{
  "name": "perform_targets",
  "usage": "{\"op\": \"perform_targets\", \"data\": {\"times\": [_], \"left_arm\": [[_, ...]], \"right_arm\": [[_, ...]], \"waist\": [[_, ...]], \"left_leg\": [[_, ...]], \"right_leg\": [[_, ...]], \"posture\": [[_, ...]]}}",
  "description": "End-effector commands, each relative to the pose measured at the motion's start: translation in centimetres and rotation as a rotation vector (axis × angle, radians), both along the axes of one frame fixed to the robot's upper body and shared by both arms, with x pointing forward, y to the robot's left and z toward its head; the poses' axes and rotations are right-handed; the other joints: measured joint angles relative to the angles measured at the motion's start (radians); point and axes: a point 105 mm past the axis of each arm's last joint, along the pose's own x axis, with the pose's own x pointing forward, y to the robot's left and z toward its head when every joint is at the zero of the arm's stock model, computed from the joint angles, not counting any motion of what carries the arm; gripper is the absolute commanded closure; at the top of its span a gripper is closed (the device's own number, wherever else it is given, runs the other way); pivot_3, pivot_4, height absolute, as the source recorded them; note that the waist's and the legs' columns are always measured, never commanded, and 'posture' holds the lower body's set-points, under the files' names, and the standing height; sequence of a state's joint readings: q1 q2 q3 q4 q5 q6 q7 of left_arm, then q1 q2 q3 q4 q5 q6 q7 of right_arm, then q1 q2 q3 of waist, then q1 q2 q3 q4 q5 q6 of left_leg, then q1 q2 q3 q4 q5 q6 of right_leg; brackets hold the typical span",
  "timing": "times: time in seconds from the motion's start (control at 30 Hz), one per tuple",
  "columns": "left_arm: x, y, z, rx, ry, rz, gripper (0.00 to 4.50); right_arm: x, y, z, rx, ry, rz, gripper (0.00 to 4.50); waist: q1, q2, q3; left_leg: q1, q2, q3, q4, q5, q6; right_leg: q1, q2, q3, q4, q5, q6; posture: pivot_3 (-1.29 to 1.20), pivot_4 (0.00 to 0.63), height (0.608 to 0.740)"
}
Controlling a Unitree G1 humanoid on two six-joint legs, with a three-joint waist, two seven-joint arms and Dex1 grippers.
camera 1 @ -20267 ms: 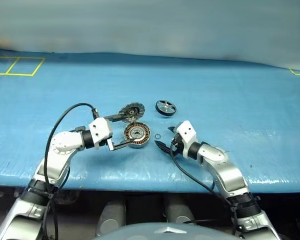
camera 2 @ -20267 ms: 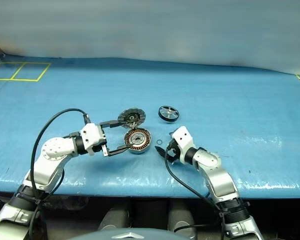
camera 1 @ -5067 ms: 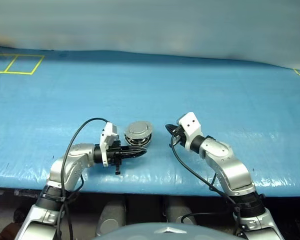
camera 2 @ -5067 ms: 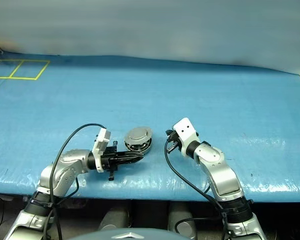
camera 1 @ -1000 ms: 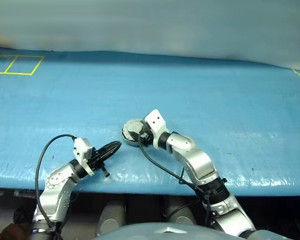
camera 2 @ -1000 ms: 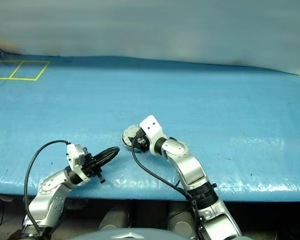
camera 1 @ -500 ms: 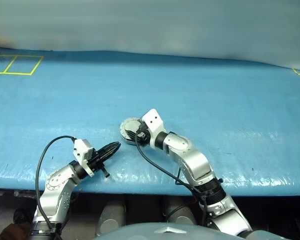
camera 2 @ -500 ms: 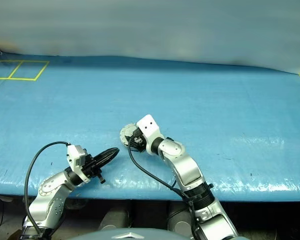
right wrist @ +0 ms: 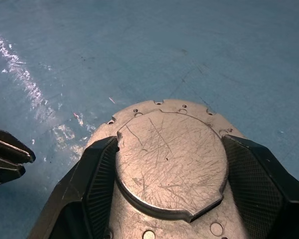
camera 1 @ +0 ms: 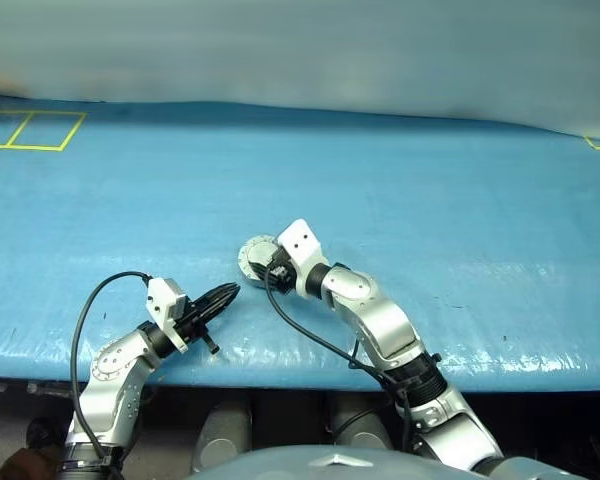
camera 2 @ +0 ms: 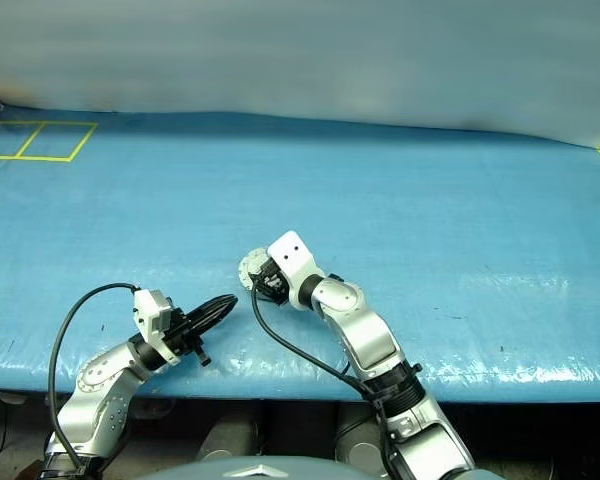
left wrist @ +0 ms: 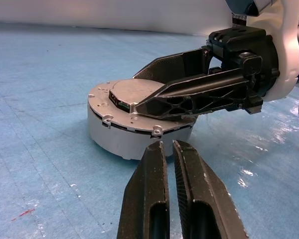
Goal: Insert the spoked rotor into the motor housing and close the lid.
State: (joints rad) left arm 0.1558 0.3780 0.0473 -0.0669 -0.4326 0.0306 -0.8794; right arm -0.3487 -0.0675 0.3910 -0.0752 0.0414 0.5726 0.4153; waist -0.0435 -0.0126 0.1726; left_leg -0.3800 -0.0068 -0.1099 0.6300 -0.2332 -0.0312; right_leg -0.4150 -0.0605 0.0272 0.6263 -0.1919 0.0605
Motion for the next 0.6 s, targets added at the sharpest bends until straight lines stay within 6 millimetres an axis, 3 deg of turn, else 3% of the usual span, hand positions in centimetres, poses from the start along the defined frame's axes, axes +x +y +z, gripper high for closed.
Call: {"op": "perform_targets", "data": {"times": [0.03,0.6], "left_arm": [[0.1,0.2,0.3,0.009,-0.026,0.011,4.21],[0.1,0.1,0.1,-0.008,-0.02,0.028,4.21]], "right_arm": [[-0.1,0.3,-0.3,-0.018,-0.006,0.019,1.5],[0.9,-0.7,-2.8,-0.068,0.057,-0.019,1.5]], "waist": [[-0.001,0.0,0.0],[-0.011,-0.001,-0.004]], "left_leg": [[0.0,0.0,0.0,0.0,0.0,0.0],[0.003,0.0,0.0,0.0,0.0,0.0]], "right_leg": [[0.0,0.0,0.0,0.0,0.0,0.0],[0.002,0.0,0.0,0.001,0.0,0.0]], "posture": [[0.0,0.15,0.74],[0.0,0.15,0.74]]}}
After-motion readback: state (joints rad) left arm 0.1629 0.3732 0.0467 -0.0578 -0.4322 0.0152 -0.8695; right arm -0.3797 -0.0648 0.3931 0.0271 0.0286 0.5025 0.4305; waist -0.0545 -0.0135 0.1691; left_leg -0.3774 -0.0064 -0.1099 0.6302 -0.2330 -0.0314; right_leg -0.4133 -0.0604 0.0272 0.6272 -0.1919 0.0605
